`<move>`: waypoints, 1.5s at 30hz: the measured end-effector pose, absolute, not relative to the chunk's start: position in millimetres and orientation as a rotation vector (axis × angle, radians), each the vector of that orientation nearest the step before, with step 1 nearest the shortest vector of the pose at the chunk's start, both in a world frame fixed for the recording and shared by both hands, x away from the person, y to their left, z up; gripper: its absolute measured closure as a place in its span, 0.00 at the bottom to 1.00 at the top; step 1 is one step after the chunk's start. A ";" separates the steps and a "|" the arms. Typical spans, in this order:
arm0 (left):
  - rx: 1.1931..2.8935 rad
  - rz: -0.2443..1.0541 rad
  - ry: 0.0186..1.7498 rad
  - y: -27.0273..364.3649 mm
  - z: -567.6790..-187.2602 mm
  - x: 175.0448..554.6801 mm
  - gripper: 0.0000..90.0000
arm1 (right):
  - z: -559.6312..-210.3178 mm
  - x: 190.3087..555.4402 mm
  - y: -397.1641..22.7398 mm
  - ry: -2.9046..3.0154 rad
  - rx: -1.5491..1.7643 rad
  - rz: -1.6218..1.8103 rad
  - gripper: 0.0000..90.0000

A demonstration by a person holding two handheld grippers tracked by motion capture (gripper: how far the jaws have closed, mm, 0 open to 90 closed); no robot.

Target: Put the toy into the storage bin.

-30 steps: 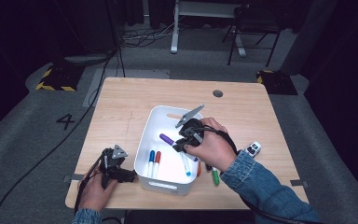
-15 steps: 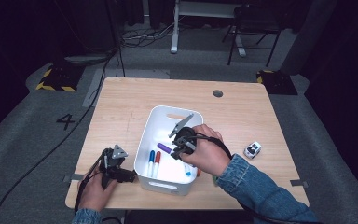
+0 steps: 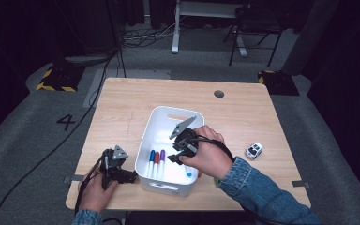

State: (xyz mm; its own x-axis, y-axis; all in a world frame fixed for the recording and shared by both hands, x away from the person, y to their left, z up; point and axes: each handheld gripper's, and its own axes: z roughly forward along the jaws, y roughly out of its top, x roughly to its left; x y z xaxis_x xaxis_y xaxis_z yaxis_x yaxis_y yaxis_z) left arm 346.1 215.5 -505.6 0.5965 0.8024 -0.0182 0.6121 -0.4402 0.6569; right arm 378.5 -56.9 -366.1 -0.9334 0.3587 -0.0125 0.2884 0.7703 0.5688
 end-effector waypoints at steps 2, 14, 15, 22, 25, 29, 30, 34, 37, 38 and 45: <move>2.198 0.394 1.114 215.5 -505.6 346.1 0.00 | -361.2 376.3 -60.3 2.837 0.550 0.883 0.60; 2.201 0.399 1.116 215.9 -505.1 345.9 0.00 | -338.2 375.6 -100.6 2.771 0.644 0.959 0.62; 2.200 0.399 1.115 215.8 -505.2 345.9 0.00 | -336.7 375.5 -103.7 2.766 0.652 0.952 0.62; 2.201 0.400 1.116 215.9 -505.1 345.8 0.00 | -328.7 378.0 -137.6 2.708 0.728 0.963 0.63; 2.202 0.400 1.115 215.9 -505.0 345.7 0.00 | -327.8 378.1 -150.0 2.694 0.787 0.979 0.65; 2.203 0.400 1.115 215.9 -505.0 345.7 0.00 | -326.8 380.0 -166.7 2.662 0.851 0.991 0.66; 2.202 0.399 1.116 215.9 -505.0 345.6 0.00 | -327.4 381.3 -171.2 2.659 0.848 0.984 0.66; 2.202 0.400 1.116 215.9 -505.0 345.6 0.00 | -332.8 386.0 -185.5 2.641 0.888 0.968 0.66; 2.202 0.400 1.116 215.9 -505.1 345.5 0.00 | -339.0 390.8 -195.0 2.632 0.936 0.947 0.66; 2.202 0.400 1.116 215.9 -505.1 345.5 0.00 | -342.0 393.0 -197.7 2.628 0.945 0.942 0.66; 2.202 0.400 1.116 215.9 -505.1 345.5 0.00 | -365.2 407.0 -214.4 2.626 1.032 0.850 0.67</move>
State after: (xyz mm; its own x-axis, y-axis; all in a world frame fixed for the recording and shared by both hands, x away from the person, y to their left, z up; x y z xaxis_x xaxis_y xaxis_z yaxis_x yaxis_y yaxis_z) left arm 345.5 215.9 -505.1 0.5953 0.8034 -0.0133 0.6123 -0.4429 0.6549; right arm 407.0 -214.4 -365.2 -0.7381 0.6741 0.0283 0.5627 0.5919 0.5770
